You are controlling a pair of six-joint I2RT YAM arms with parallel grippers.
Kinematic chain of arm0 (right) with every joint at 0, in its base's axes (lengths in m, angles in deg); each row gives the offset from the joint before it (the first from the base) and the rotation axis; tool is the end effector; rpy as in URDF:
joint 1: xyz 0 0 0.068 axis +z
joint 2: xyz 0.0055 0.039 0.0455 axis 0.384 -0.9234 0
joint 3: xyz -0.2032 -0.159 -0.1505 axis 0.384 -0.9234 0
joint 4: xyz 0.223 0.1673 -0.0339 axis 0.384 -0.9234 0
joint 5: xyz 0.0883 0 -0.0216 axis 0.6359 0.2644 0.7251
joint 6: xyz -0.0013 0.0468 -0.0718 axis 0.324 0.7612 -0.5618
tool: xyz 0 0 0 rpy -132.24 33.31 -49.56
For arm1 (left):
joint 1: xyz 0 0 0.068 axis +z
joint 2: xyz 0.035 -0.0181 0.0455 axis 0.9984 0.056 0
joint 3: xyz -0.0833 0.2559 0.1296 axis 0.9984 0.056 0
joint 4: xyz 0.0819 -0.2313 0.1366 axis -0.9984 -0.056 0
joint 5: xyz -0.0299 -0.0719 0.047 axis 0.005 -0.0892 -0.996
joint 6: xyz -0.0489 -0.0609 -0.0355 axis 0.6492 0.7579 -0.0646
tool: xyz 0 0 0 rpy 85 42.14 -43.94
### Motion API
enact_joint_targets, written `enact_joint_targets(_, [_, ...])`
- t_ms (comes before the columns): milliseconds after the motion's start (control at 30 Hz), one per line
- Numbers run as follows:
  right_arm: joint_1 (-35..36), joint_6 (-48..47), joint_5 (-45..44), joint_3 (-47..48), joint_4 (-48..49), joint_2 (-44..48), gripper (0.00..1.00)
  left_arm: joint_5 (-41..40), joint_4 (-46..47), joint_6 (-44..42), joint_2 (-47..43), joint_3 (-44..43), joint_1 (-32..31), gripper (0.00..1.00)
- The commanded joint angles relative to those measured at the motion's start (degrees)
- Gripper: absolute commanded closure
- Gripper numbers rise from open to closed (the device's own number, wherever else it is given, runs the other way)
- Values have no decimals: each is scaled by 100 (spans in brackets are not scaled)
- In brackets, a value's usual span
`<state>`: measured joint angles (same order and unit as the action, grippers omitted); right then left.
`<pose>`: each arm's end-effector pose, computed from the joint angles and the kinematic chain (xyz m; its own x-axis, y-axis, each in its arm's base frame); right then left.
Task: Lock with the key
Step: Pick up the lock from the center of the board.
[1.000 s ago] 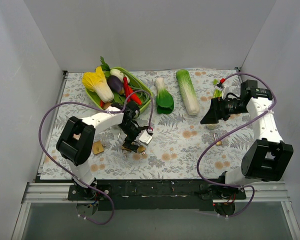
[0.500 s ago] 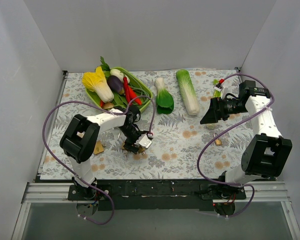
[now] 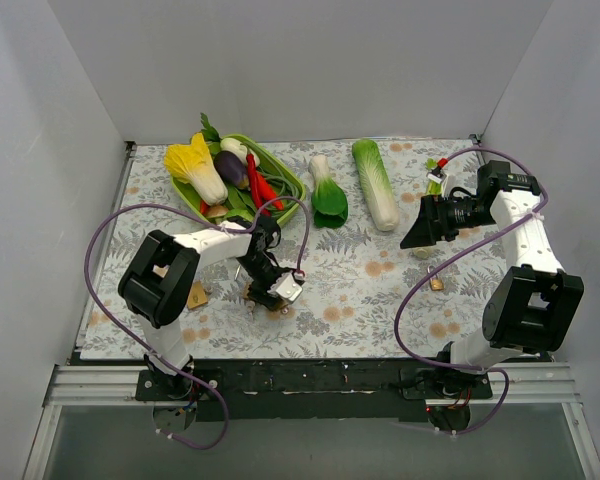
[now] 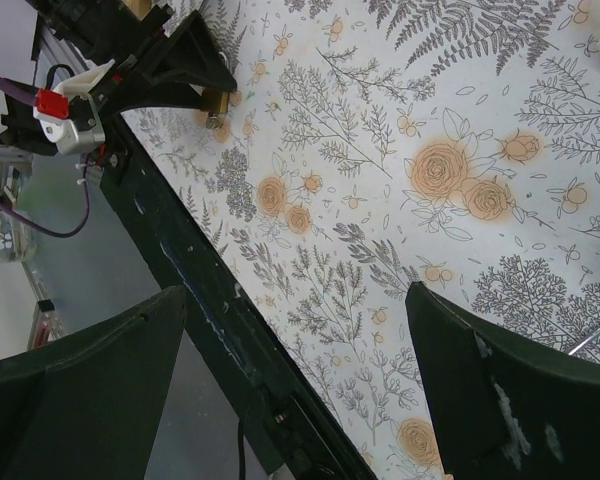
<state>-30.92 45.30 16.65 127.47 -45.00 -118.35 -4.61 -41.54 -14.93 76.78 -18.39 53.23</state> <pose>0.3054 0.0155 0.2947 -0.7972 -0.2120 -0.5653 -0.5597 0.6105 0.5604 0.2365 -0.2140 0.1352 -0.0953 0.8630 -0.4961 0.9104 -0.1260 -0.3940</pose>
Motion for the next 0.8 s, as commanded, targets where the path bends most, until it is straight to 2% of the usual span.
enact_joint_targets(0, [8,-71,66,121,-149,49,2,4,467,-81,-96,170,-115,43])
enact_joint_targets(167, [8,-79,75,121,-167,67,2,-22,458,-125,-43,153,-151,44])
enact_joint_targets(300, [8,-71,66,156,-176,76,2,-75,275,-168,18,83,-151,53])
enact_joint_targets(400, [8,-71,75,165,-185,76,2,-66,151,-169,1,-5,-151,70])
enact_joint_targets(467, [8,-88,110,182,-193,85,2,-49,54,-90,-43,-119,-168,86])
enact_joint_targets(567, [8,-141,232,156,-237,155,2,30,89,338,-236,-278,-186,100])
enact_joint_targets(767, [16,359,663,-81,323,225,5,408,510,1403,-790,-962,-239,100])
